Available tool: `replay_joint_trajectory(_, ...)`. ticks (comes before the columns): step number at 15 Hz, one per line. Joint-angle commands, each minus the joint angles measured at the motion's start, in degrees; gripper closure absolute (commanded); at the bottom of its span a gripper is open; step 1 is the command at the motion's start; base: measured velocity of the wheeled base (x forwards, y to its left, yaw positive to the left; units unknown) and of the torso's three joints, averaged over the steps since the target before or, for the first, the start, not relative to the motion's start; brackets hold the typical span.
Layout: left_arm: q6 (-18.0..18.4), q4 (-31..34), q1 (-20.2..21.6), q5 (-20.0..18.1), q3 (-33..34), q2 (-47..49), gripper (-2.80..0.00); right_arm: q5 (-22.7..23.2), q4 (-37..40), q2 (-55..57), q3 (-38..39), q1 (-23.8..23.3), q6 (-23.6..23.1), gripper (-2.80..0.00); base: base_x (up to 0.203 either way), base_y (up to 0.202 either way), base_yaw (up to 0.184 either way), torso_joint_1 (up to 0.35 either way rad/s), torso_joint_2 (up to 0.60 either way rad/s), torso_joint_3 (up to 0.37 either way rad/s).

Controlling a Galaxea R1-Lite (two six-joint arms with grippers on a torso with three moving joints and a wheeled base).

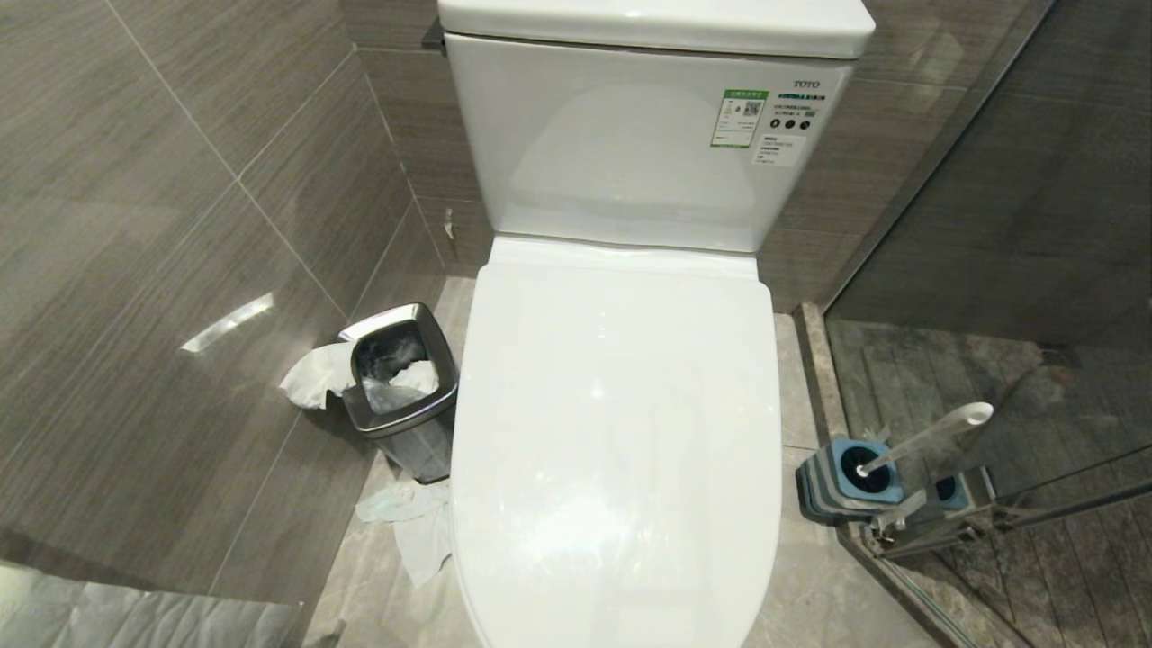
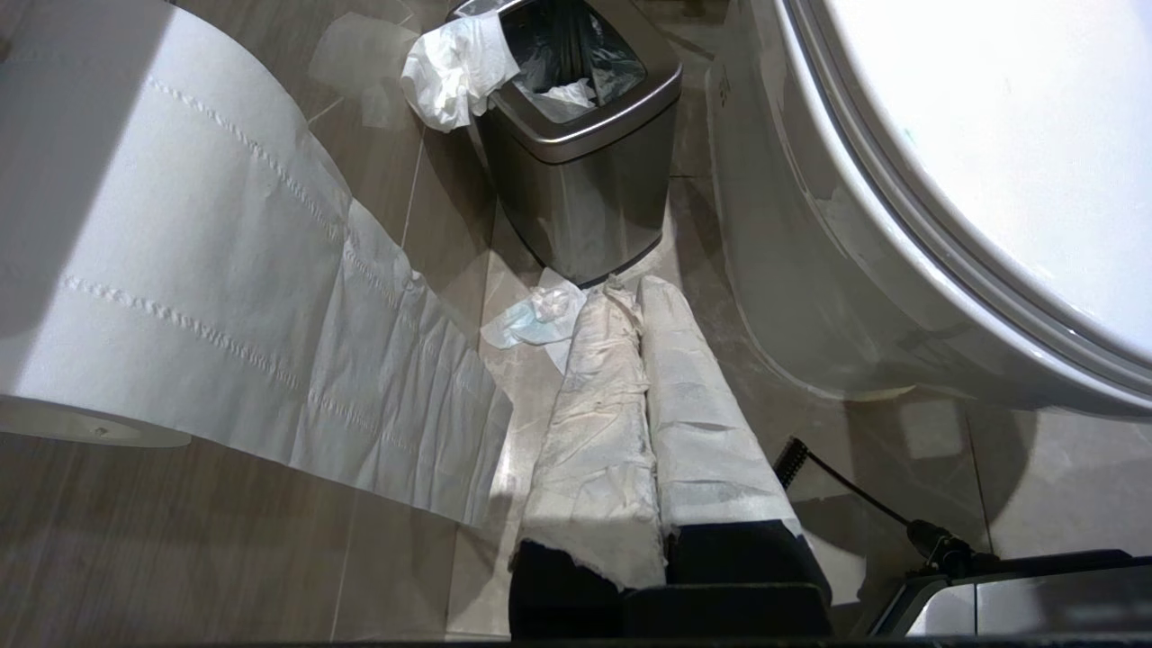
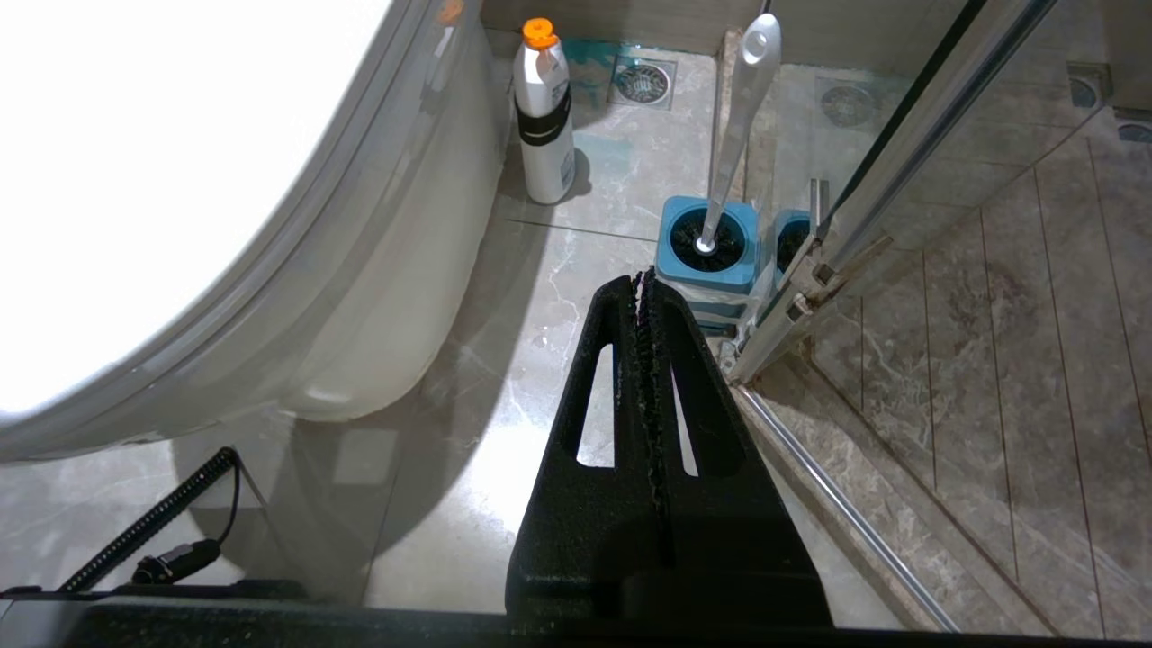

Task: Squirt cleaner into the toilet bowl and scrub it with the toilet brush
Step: Use the left hand to lift the toilet lid slightly

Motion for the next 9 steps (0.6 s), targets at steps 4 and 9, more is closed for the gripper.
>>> replay_joint_trajectory(4, 0.02, 0.0, 0.0, 0.0, 0.18, -0.02, 0.0, -0.09, 0.0, 0.09, 0.0, -0.03, 0.1, 0.0, 0.0, 0.0, 0.0, 0.0, 0.0, 0.0)
replay_joint_trajectory(9, 0.02, 0.0, 0.0, 0.0, 0.18, -0.02, 0.0, -0.11, 0.0, 0.09, 0.0, 0.06, 0.12, 0.0, 0.0, 0.0, 0.0, 0.0, 0.0, 0.0)
